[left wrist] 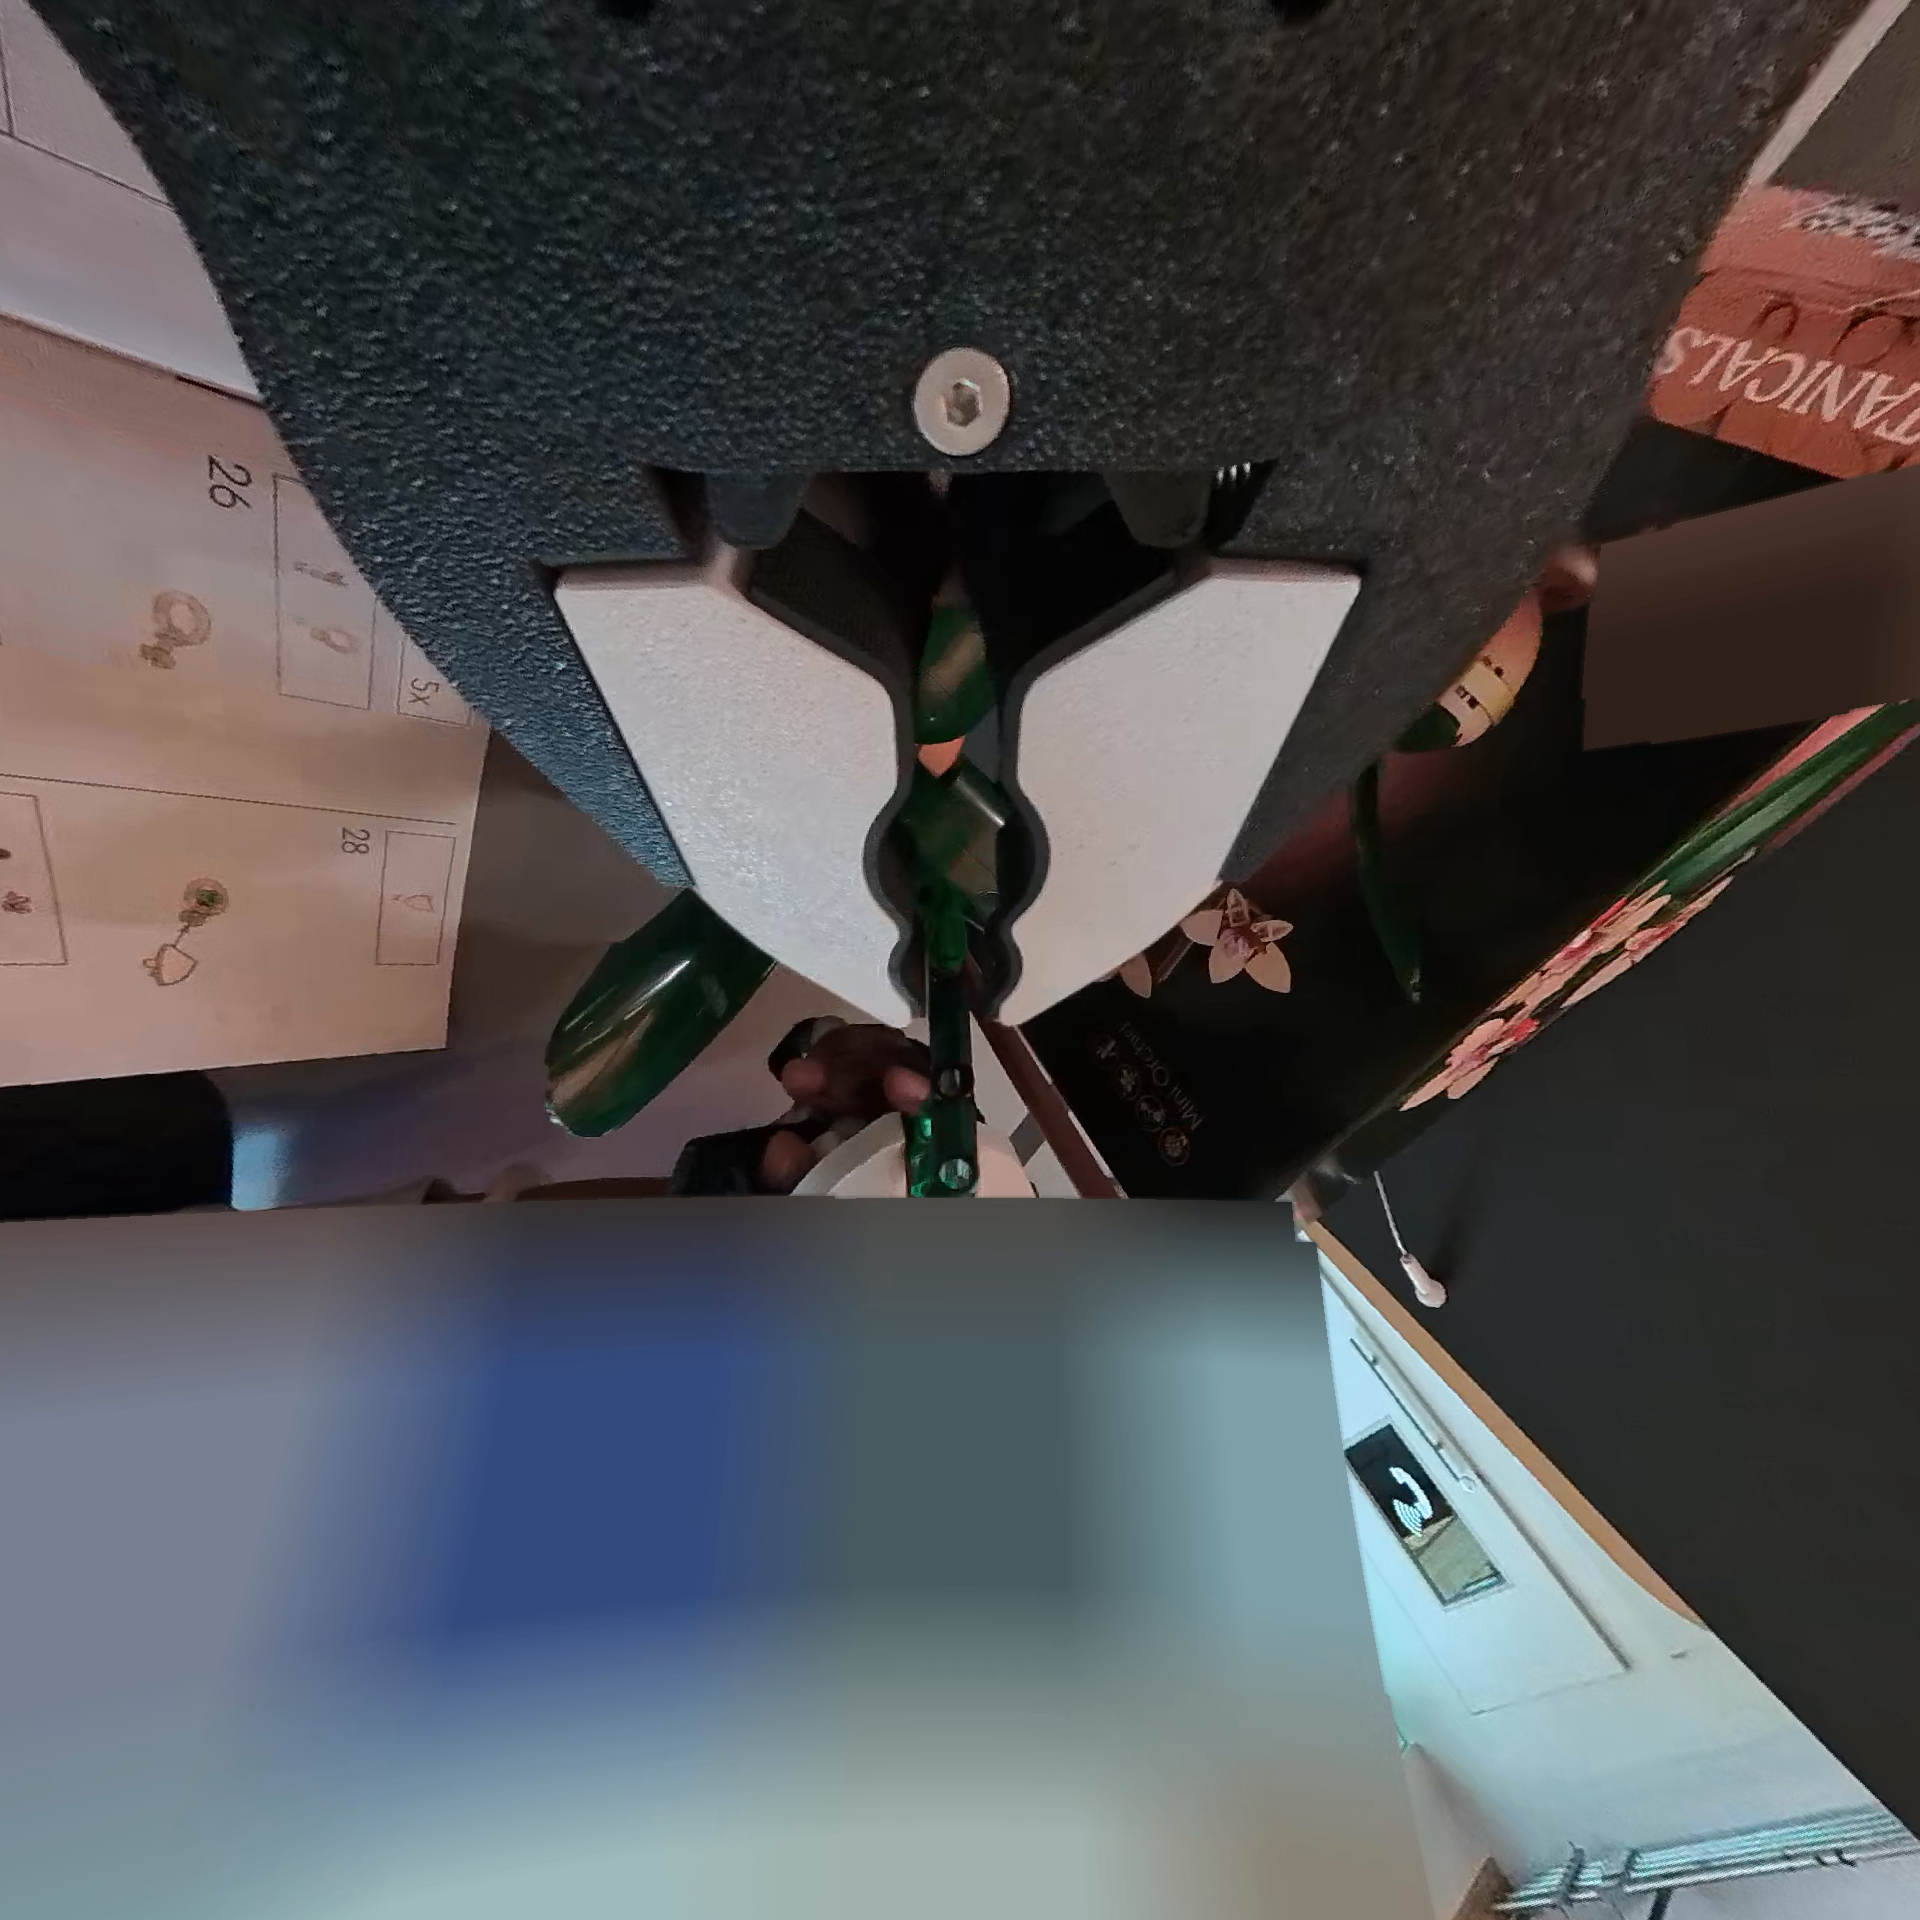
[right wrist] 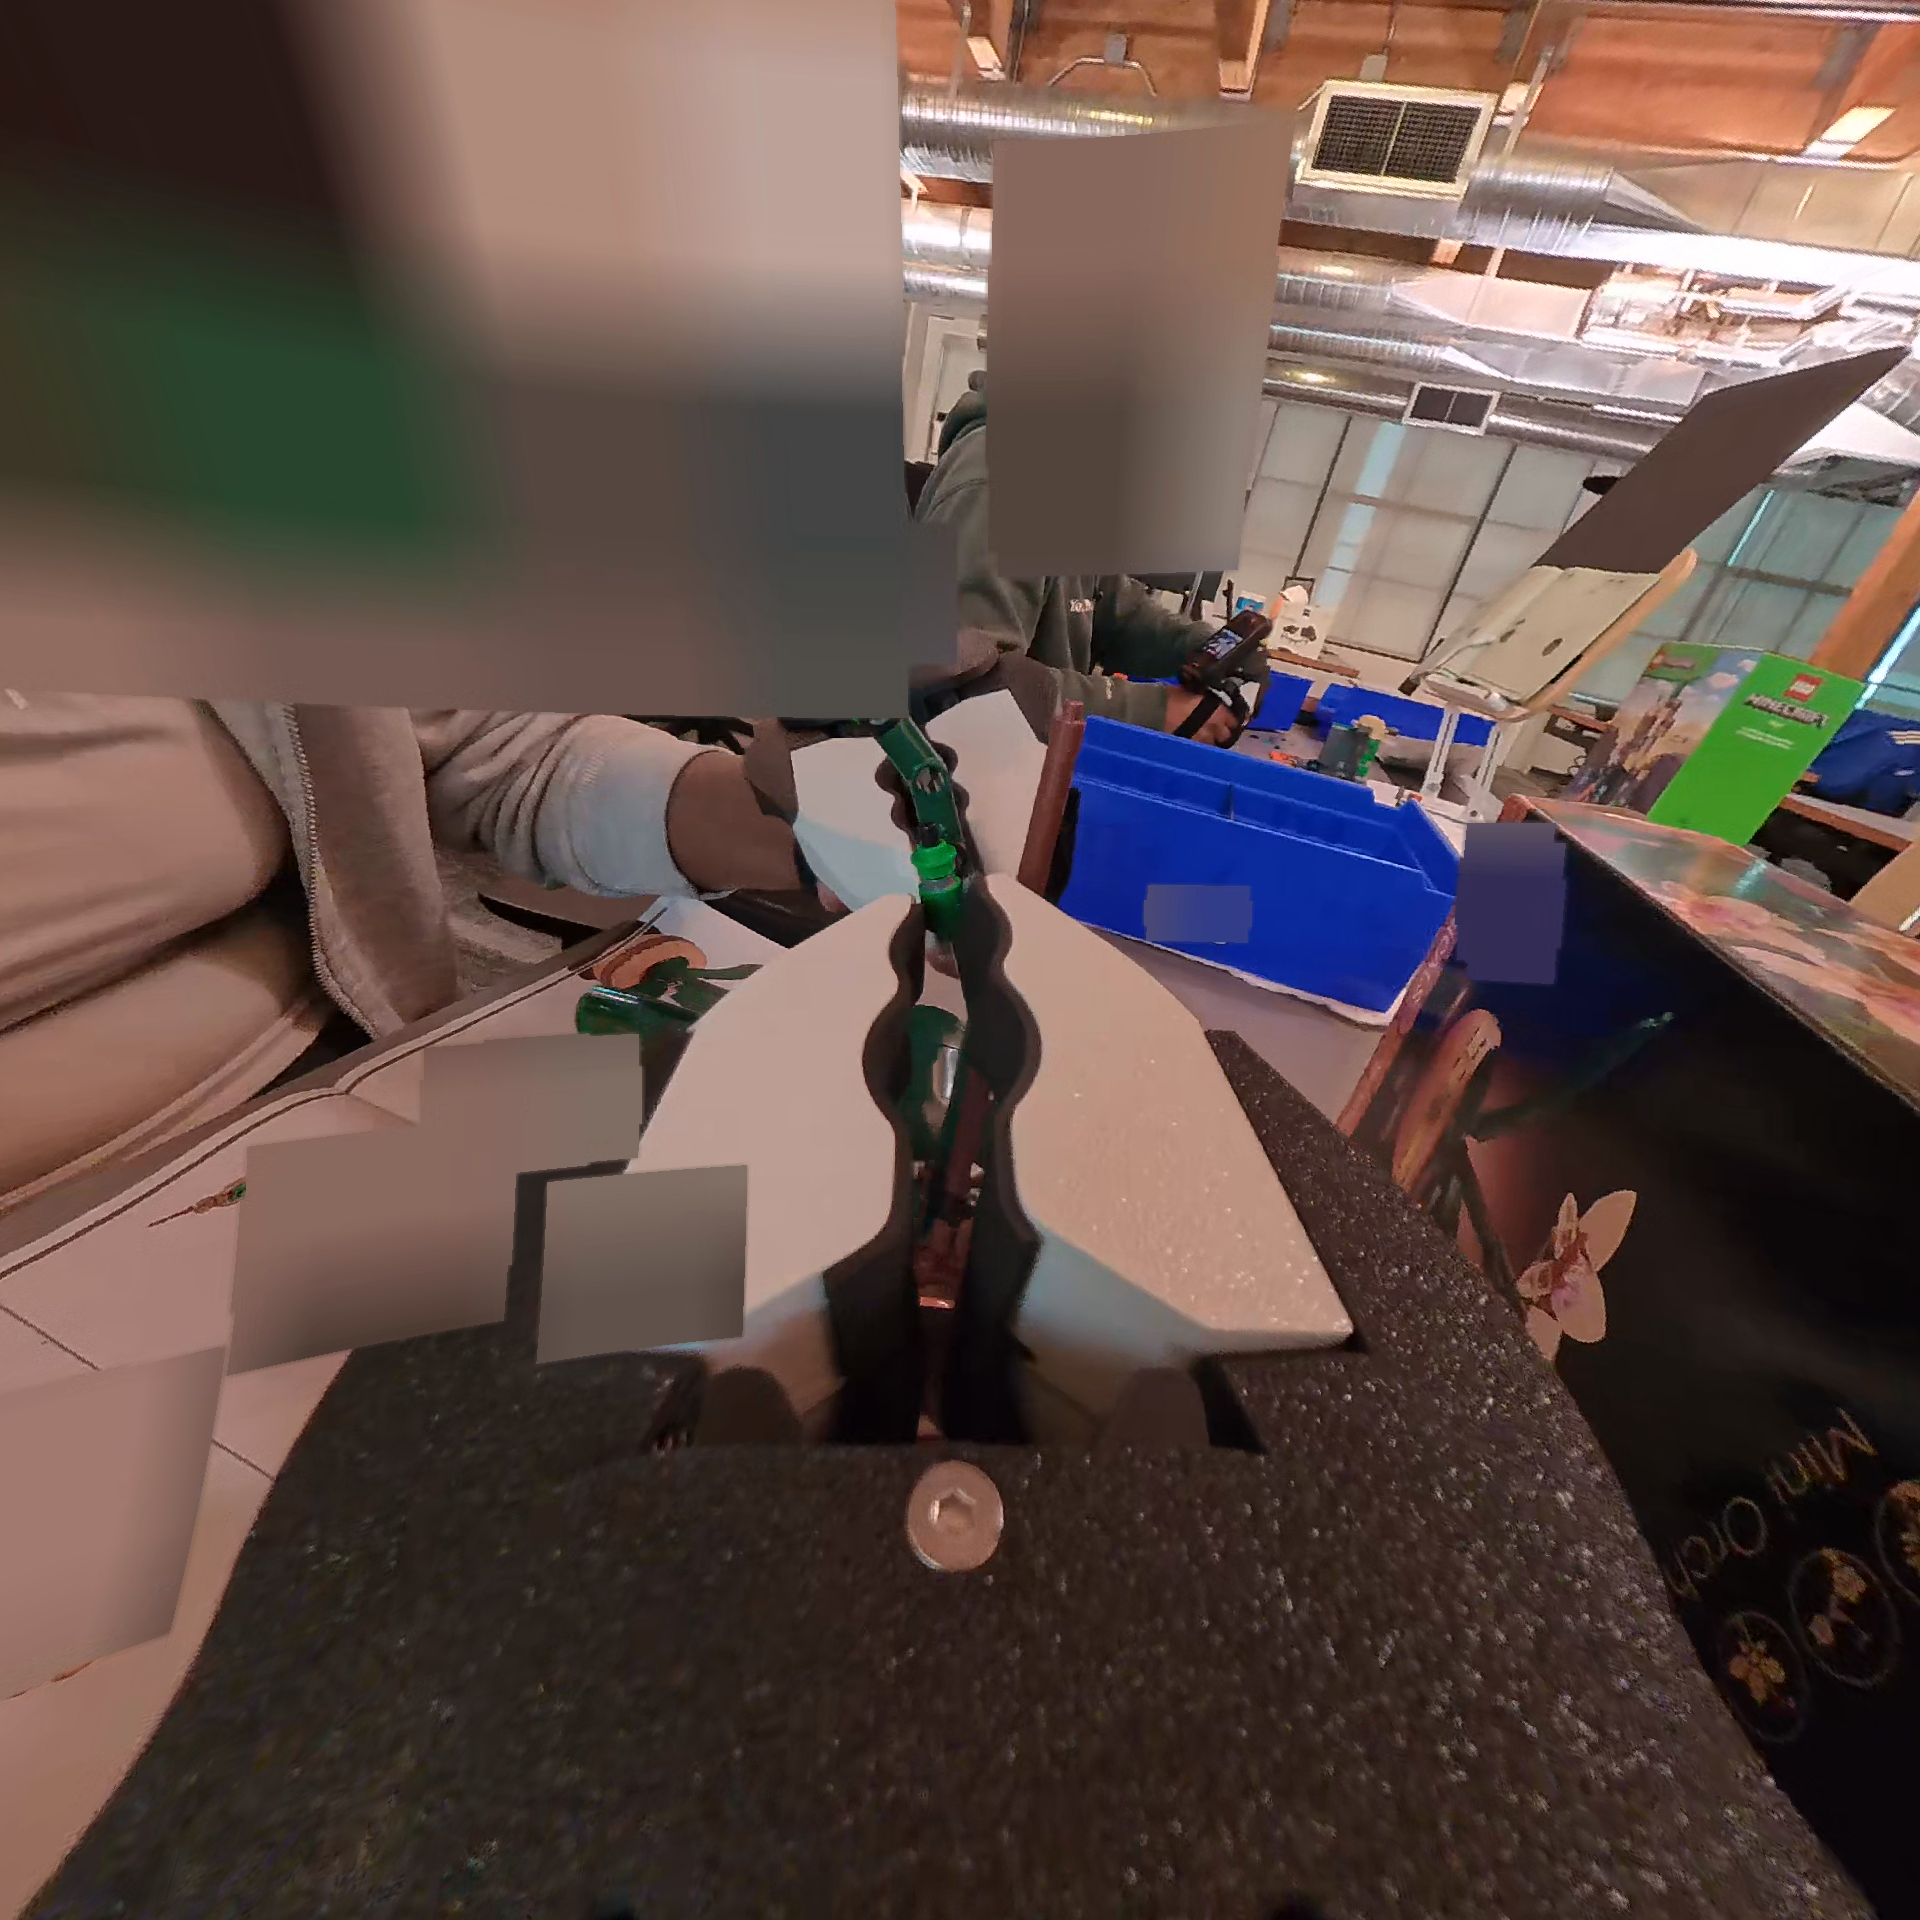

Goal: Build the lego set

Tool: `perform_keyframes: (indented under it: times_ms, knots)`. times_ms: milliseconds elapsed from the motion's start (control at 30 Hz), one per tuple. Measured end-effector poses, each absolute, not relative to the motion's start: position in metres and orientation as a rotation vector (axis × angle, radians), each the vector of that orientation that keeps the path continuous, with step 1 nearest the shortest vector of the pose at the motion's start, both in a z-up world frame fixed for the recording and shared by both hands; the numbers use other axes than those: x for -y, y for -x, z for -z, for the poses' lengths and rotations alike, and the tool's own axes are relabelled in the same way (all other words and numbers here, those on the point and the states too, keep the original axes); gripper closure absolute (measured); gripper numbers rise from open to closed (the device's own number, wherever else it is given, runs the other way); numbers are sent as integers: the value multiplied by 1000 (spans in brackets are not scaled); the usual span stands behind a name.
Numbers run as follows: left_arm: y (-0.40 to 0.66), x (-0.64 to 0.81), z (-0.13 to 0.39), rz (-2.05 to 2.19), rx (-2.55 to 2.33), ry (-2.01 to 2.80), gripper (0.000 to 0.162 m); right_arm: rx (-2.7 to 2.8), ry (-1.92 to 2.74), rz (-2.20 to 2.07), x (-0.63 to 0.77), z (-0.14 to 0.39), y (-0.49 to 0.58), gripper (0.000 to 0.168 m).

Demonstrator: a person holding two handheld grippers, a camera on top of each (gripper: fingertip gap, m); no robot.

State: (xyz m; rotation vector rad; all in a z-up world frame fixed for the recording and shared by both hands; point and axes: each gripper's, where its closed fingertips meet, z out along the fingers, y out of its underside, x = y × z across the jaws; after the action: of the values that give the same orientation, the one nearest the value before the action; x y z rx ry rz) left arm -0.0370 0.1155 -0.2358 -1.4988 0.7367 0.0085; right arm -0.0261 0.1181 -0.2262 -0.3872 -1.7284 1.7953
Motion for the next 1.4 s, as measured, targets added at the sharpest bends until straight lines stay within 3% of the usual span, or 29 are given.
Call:
perform_keyframes:
  times_ms: [1400]
  knots:
    - [32, -113, 230, 199, -871, 1521, 155, 1812, 268, -1646, -113, 224, 31, 162]
